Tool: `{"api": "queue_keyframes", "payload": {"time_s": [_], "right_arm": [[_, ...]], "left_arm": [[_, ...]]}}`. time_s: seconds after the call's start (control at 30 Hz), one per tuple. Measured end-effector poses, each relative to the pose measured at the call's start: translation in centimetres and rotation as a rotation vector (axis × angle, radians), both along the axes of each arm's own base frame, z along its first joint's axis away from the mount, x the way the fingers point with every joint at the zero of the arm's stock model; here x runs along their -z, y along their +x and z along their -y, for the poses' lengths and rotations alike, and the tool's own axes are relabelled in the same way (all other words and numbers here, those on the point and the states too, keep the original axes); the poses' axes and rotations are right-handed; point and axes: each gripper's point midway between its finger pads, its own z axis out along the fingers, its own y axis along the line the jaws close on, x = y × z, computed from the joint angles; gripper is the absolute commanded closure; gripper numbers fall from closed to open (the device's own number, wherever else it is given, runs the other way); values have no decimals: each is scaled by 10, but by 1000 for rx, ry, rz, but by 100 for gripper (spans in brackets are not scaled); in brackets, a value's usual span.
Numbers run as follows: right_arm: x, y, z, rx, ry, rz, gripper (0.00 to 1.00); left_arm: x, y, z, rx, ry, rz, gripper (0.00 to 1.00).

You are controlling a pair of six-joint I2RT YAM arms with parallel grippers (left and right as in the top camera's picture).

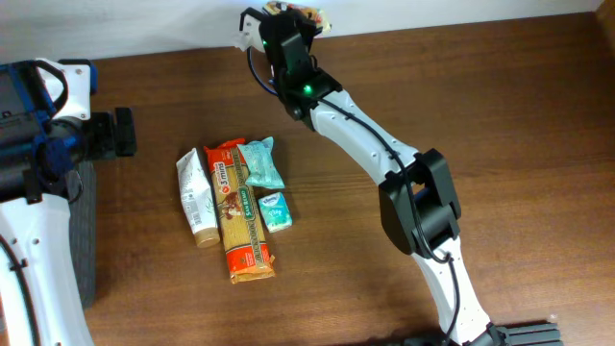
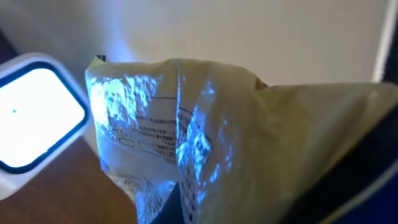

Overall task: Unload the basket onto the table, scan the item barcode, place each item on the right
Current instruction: 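Hold the snack bag in front of the scanner window with right gripper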

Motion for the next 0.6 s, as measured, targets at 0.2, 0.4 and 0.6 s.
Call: {"api": "queue_keyframes", "payload": {"time_s": [0.2, 0.4, 0.6], "right_arm": [[-5, 5, 12, 19, 7, 20, 96], [6, 5, 13, 21, -1, 2, 96], [14, 3, 15, 27, -13, -32, 96]], "left_arm": [[0, 0, 0, 0, 0, 0, 1], [0, 0, 0, 0, 0, 0, 1], [0, 0, 0, -1, 0, 0, 1]]}}
